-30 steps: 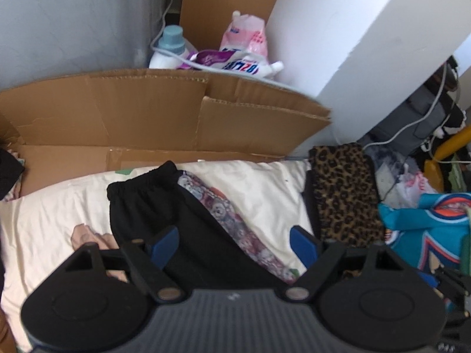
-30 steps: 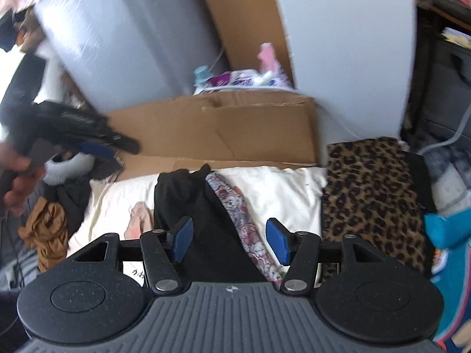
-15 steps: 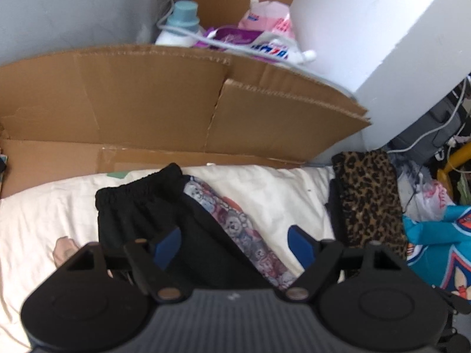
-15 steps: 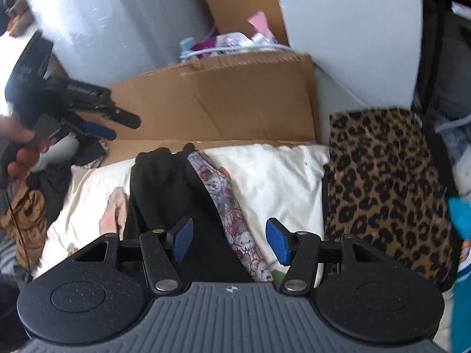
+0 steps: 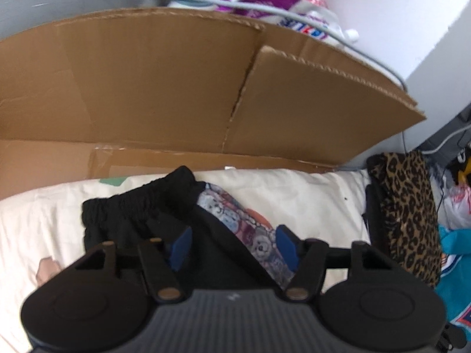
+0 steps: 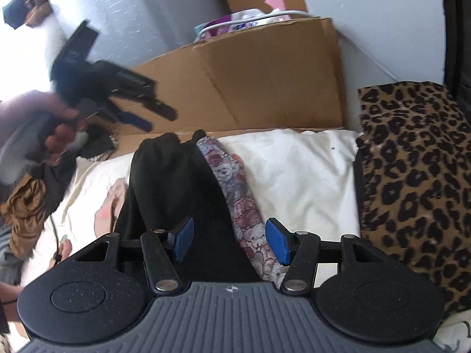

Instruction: Fold clothes

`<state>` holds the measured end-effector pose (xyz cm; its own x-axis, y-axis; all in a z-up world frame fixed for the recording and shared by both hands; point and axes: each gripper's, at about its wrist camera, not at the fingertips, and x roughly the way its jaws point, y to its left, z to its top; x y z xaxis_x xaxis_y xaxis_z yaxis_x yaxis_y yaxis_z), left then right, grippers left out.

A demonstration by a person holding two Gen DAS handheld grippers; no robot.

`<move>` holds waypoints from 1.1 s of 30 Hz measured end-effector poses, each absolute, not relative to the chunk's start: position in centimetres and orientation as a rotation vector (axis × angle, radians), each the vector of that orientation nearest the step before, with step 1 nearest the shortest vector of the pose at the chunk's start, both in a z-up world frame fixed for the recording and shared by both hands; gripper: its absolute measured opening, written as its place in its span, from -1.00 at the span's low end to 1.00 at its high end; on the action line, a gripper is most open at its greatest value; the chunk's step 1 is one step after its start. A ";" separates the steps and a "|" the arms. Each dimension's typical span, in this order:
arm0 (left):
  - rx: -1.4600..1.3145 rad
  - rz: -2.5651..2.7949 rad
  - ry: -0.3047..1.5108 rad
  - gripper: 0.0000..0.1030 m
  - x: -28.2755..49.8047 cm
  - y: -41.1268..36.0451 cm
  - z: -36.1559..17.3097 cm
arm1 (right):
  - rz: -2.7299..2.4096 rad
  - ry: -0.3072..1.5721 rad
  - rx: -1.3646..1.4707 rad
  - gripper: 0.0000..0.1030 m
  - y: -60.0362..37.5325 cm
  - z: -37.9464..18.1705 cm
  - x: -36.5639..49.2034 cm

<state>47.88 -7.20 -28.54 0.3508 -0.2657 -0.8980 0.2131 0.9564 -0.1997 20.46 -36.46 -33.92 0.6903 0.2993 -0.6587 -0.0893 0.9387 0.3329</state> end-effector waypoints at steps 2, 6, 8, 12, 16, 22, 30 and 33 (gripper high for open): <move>-0.036 -0.318 1.181 0.26 48.2 -7.9 -29.4 | 0.233 0.794 0.285 0.18 -36.1 -34.8 20.5; -0.035 -0.311 1.220 0.20 48.5 -9.4 -31.4 | 0.224 0.810 0.259 0.18 -36.2 -36.4 20.3; -0.035 -0.293 1.246 0.20 48.7 -9.9 -32.5 | 0.200 0.823 0.284 0.18 -36.8 -37.3 20.2; -0.014 -0.223 1.301 0.12 48.8 -10.4 -34.6 | 0.163 0.832 0.310 0.18 -37.4 -38.7 19.9; 0.017 -0.163 1.340 0.12 48.5 -9.8 -36.0 | 0.163 0.834 0.335 0.18 -37.8 -39.7 19.7; -0.002 -0.091 1.392 0.11 48.1 -8.2 -37.4 | 0.182 0.858 0.332 0.18 -37.5 -40.5 19.5; -0.077 -0.055 1.416 -0.10 47.8 -6.8 -37.7 | 0.212 0.882 0.316 0.18 -37.0 -41.5 19.0; -0.105 -0.045 1.422 -0.31 47.5 -6.4 -37.1 | 0.219 0.863 0.330 0.18 -37.4 -41.3 19.1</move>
